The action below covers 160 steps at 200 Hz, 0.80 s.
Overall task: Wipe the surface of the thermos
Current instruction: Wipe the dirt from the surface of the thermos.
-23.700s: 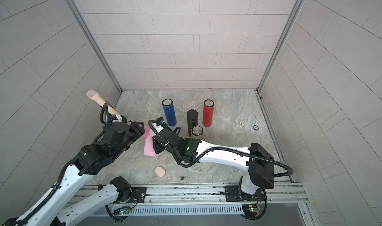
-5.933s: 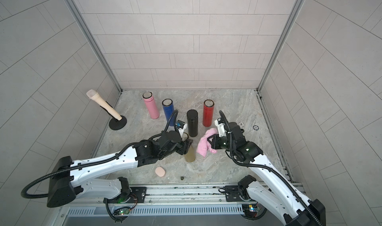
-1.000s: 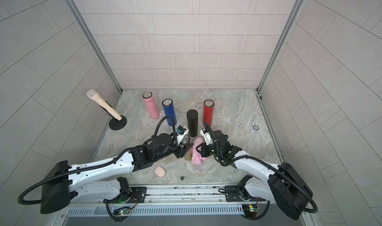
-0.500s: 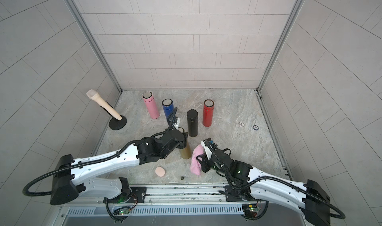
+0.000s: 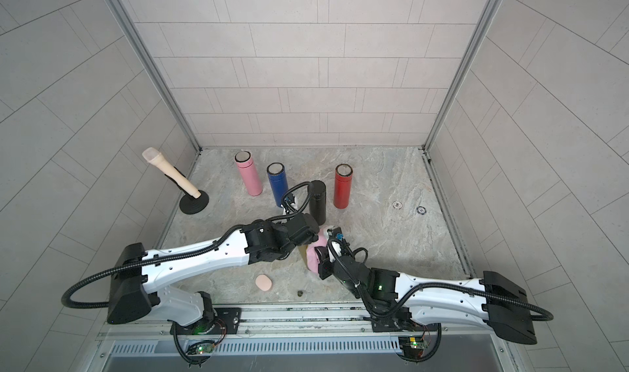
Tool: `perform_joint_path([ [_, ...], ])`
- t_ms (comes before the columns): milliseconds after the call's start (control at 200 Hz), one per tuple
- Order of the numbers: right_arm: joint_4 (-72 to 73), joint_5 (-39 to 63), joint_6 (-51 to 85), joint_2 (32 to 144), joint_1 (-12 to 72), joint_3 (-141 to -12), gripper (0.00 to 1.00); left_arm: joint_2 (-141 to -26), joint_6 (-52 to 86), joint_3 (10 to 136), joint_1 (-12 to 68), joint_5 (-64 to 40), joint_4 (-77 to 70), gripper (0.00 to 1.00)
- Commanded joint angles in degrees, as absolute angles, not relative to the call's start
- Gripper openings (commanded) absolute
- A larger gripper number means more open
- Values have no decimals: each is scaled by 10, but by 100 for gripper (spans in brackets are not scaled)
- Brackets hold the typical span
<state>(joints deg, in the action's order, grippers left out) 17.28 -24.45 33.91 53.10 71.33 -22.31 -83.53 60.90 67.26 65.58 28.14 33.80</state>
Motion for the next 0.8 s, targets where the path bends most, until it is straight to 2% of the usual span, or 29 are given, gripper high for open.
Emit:
perform_joint_path([
  [0, 203, -236, 311, 545, 723, -265, 0, -834, 633, 692, 659, 291, 311, 0],
  [260, 194, -270, 390, 589, 724, -199, 0, -830, 618, 718, 660, 300, 311, 0],
  [450, 178, -294, 423, 556, 724, -154, 0, -821, 613, 715, 660, 301, 307, 0],
  [645, -2, -328, 431, 425, 721, -182, 0, -826, 544, 709, 660, 295, 284, 0],
  [711, -101, -333, 449, 361, 707, -197, 0, -823, 458, 702, 659, 261, 250, 0],
  [796, -172, -284, 449, 273, 664, -204, 0, -828, 327, 713, 658, 206, 246, 0],
])
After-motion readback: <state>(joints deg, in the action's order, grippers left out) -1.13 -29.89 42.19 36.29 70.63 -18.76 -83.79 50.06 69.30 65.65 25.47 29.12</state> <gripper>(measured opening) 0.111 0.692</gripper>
